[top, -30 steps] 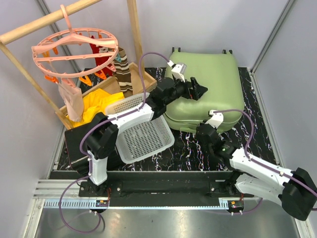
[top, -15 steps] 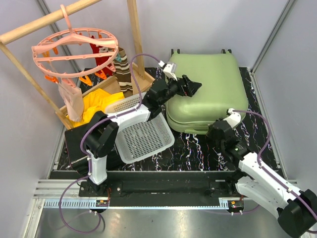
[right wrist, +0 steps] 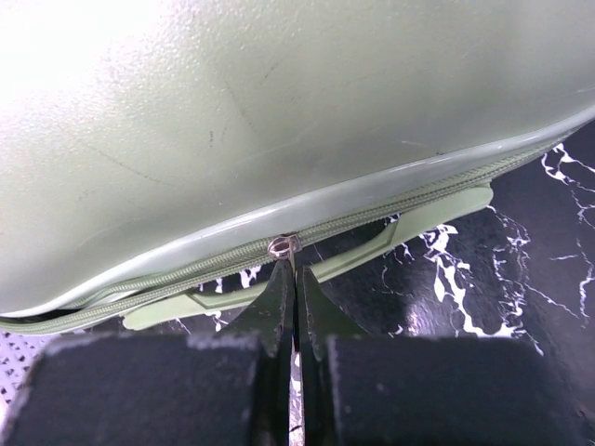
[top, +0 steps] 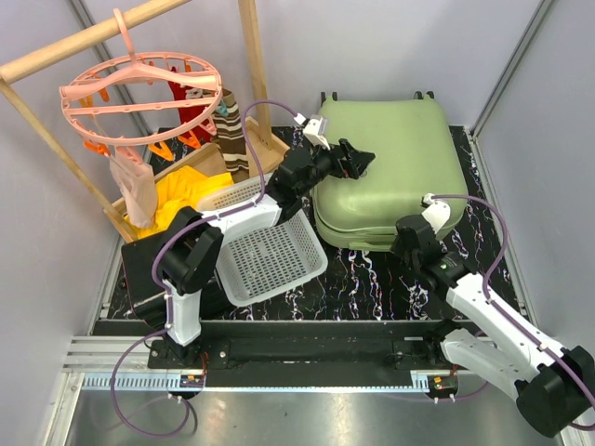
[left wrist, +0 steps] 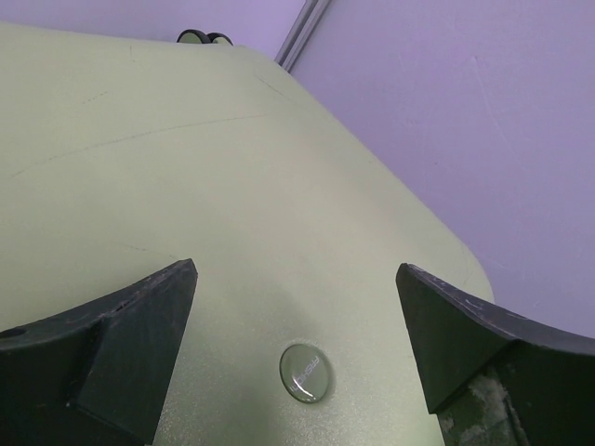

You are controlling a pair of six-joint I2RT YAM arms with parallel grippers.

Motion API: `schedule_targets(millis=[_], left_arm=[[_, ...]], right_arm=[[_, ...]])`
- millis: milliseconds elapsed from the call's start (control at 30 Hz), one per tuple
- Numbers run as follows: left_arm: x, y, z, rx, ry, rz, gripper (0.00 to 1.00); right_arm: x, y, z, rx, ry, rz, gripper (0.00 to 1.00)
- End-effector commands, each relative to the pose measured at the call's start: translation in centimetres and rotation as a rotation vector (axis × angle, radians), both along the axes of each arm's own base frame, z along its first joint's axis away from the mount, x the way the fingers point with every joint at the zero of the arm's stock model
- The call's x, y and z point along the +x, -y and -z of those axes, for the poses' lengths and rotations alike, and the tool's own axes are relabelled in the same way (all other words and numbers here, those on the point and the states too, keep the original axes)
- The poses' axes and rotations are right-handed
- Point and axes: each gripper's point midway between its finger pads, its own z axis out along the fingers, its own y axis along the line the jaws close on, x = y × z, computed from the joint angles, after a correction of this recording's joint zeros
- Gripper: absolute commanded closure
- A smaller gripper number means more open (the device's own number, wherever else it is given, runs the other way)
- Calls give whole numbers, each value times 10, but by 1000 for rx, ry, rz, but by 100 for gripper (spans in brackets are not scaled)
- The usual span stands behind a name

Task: Open, take out, and arrange the luggage
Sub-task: Unzip the luggage

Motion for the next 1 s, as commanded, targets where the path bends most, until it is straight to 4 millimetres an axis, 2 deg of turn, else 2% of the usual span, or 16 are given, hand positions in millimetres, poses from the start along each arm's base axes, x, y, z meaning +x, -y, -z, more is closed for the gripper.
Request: schedule_targets(millis=[0, 67, 133, 167, 200, 300, 400, 500, 533, 600, 633, 667, 733, 800, 833, 967], left_arm=[[-25, -7, 137, 283, -314, 34, 1], [-26, -6, 98, 275, -219, 37, 1], [-28, -10, 70, 287, -151, 20, 1], [-28, -14, 60, 311, -106, -6, 1], [-32, -20, 33, 292, -62, -21, 1], [-42, -35, 6, 266, -37, -49, 1], [-59, -43, 10, 257, -66, -47, 1], [-84, -50, 26, 270, -109, -28, 1], [-90, -61, 41, 285, -137, -56, 1], [-102, -69, 53, 254, -192, -57, 1], [-110, -78, 72, 267, -218, -59, 1], [-118, -82, 65, 237, -215, -50, 1], [-131, -91, 82, 238, -236, -37, 1], [-144, -94, 83, 223, -255, -7, 1], [-150, -98, 94, 240, -277, -9, 1], [-163, -97, 107, 251, -319, -16, 1]], right_arm=[[-7, 39, -16, -158, -8, 100, 100], [-5, 30, -21, -126, 11, 58, 100], [-2, 23, -36, -88, 56, 29, 100], [-1, 24, -41, -97, 68, 29, 100], [-3, 29, -43, -116, 64, 40, 100], [-6, 51, -44, -212, 60, 122, 100], [-8, 61, -39, -248, 52, 169, 100], [-6, 59, -35, -276, 24, 149, 100], [-4, 53, -39, -253, 28, 119, 100], [-3, 46, -49, -202, 63, 97, 100], [-1, 40, -57, -167, 87, 77, 100], [0, 37, -63, -149, 106, 62, 100], [1, 30, -85, -101, 165, 35, 100], [1, 29, -95, -104, 180, 17, 100], [2, 26, -102, -99, 189, 4, 100], [7, 13, -102, -69, 180, -44, 100]])
